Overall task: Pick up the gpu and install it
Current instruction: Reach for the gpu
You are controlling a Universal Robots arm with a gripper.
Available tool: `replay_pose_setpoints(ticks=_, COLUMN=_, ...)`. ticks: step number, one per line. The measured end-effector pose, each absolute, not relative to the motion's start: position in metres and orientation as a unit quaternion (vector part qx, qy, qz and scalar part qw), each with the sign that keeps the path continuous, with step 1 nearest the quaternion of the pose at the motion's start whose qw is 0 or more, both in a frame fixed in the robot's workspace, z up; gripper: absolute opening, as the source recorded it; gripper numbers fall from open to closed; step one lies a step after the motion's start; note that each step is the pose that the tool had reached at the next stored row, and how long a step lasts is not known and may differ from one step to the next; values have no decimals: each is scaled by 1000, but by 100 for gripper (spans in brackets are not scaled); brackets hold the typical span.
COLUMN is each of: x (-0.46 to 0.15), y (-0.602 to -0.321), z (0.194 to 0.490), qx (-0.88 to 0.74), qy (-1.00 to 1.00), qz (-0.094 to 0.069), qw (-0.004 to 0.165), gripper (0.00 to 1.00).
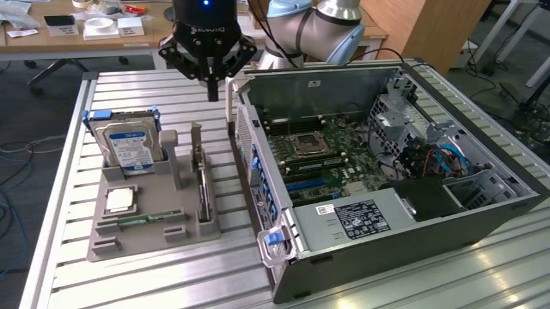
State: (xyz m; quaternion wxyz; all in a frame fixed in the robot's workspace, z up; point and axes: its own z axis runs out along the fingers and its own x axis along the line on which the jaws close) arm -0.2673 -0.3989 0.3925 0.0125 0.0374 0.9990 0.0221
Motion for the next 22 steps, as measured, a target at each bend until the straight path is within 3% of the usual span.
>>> replay_pose_setpoints(ticks=22, x=-277, y=-400, z=392, qx=37, qy=999, qz=22, qw=12, gripper=11)
